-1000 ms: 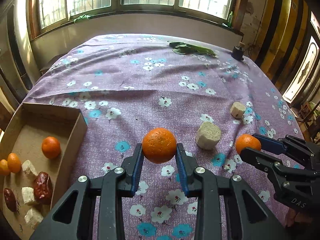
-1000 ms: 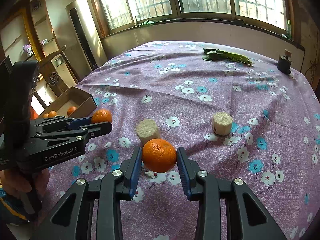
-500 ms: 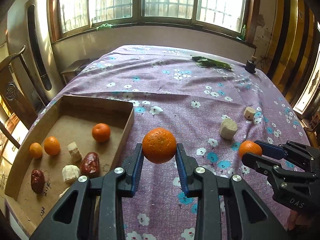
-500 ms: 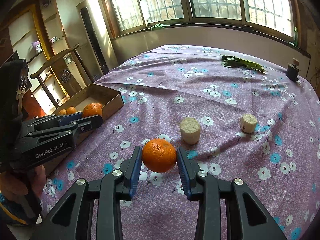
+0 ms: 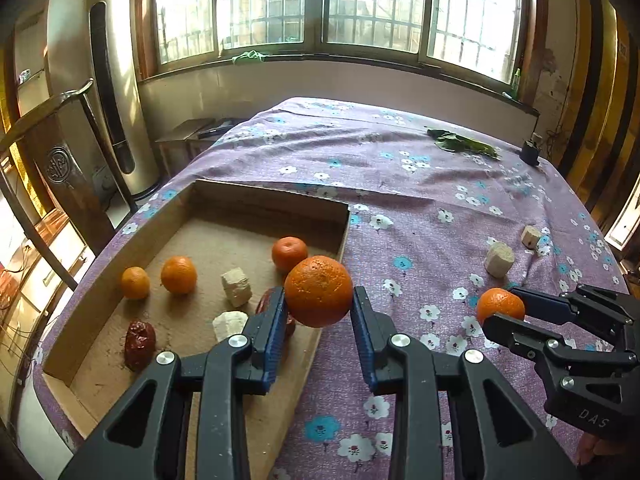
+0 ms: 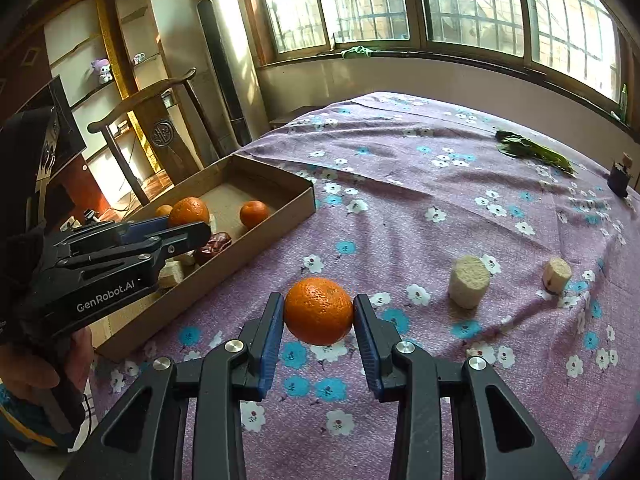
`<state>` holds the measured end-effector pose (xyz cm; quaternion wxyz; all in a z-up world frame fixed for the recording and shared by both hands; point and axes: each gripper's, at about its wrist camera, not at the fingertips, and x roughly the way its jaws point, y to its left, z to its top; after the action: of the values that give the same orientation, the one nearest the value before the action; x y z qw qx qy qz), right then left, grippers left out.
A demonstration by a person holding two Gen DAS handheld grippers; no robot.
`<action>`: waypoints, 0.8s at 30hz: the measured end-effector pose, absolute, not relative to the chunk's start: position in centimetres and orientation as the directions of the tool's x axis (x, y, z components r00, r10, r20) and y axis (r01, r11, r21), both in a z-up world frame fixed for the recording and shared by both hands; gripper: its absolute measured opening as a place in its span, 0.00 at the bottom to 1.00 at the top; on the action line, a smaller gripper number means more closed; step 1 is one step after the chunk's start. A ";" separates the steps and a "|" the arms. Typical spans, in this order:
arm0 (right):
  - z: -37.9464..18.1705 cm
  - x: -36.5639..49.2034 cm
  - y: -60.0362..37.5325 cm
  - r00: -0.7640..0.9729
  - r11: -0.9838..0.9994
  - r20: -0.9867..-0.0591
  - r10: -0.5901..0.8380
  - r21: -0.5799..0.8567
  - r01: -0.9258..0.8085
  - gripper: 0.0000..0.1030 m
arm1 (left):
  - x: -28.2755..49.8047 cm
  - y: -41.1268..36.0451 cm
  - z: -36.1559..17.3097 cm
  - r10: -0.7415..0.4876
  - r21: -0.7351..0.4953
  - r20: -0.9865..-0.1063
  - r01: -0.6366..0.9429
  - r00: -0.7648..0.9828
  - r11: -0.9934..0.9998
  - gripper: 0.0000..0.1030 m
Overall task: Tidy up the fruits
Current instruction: 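Carry both oranges into the box and open both tools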
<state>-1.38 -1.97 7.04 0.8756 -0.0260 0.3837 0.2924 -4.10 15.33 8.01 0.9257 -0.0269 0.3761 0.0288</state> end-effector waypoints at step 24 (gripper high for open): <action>7.5 -2.2 8.5 0.436 0.705 -0.699 0.567 0.139 -0.695 0.38 | -5.9 24.6 7.3 0.111 -0.069 -0.724 -0.231 0.681 0.970 0.30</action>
<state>-2.23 8.53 7.51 0.8429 -0.0851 0.3769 0.3744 -5.88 24.63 7.30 0.9136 -0.0776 0.3880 0.0937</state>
